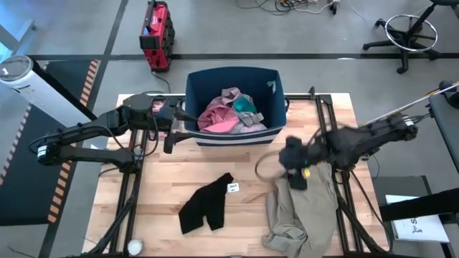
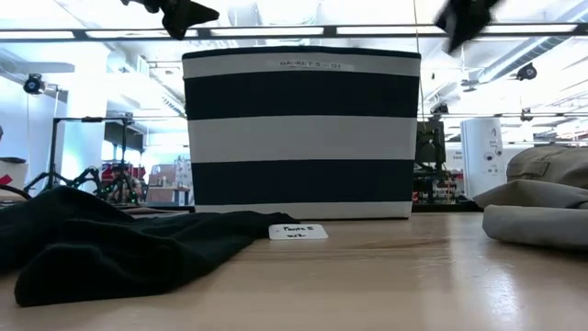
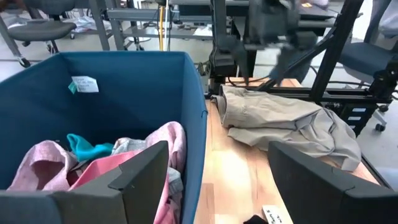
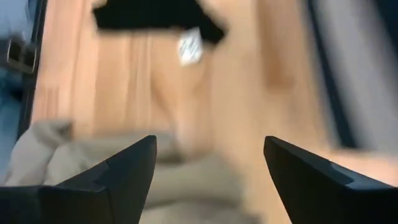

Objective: Sort clothes
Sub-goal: Put the gray shorts into the blue bin

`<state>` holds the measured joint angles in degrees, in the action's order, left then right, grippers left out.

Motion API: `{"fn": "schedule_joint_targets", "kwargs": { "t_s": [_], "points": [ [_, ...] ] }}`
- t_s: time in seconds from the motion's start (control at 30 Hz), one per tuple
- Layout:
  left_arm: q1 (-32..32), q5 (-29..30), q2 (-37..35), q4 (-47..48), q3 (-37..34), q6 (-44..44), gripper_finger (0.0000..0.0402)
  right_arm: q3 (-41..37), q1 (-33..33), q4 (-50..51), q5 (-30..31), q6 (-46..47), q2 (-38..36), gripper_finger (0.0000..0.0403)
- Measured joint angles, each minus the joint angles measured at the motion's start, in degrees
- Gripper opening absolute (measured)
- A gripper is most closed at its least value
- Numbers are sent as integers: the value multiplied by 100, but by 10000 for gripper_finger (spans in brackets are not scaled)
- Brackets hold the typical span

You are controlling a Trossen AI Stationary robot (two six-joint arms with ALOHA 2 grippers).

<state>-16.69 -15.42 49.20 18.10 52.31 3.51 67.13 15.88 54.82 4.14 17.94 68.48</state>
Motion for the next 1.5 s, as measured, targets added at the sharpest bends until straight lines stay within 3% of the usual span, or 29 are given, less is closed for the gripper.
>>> {"fn": "schedule_joint_targets", "kwargs": {
  "t_s": [0.23, 0.4, 0.67, 0.87, 0.97, 1.07, 1.27, 1.3, 1.5],
  "points": [
    [0, 1, -42, 18, 0, -98, 268, -863, 1169, -21, -4, 2257, 378, 303],
    [0, 2, -43, 36, 0, -109, 276, -1114, 1619, -18, -58, 3142, 924, 318],
    [0, 2, -43, 53, 0, -133, 280, -1370, 1663, -27, -463, 3500, 2105, 334],
    [0, 2, -43, 148, 0, -157, 276, -1344, 1620, -160, -637, 3058, 2896, 321],
    [0, 2, -43, 180, 0, -168, 278, -1309, 1526, -230, -714, 2864, 3065, 293],
    [0, 2, -43, 186, 0, -168, 281, -1302, 1422, -361, -742, 2638, 3096, 237],
    [0, 2, -43, 182, 0, -144, 277, -1263, 1228, -671, -507, 1991, 3021, 45],
    [0, 2, -43, 184, 0, -143, 275, -1241, 1210, -697, -480, 1878, 3006, 27],
    [0, 2, -43, 169, 0, -127, 270, -854, 1123, -787, -447, 1393, 2857, 23]
  ]
}}
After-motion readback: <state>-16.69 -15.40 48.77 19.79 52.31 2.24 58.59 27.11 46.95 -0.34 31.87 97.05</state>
